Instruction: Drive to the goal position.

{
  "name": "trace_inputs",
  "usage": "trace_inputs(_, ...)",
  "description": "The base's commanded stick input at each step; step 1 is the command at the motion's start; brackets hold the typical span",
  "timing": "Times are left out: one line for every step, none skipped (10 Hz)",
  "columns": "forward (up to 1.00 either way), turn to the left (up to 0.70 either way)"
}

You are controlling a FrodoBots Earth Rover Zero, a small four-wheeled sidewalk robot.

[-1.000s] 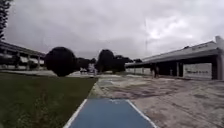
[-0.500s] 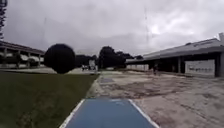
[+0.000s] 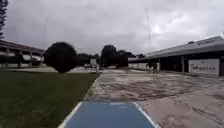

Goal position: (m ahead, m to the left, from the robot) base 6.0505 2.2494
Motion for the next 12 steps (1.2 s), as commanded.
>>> trace_inputs(0.5, 0.0)
trace_inputs(0.5, 0.0)
trace_inputs(0.5, 0.0)
trace_inputs(0.5, 0.0)
trace_inputs(0.5, 0.0)
trace_inputs(0.5, 0.0)
trace_inputs(0.5, 0.0)
trace_inputs(0.5, 0.0)
trace_inputs(0.5, 0.0)
trace_inputs(0.5, 0.0)
trace_inputs(0.5, 0.0)
trace_inputs(0.5, 0.0)
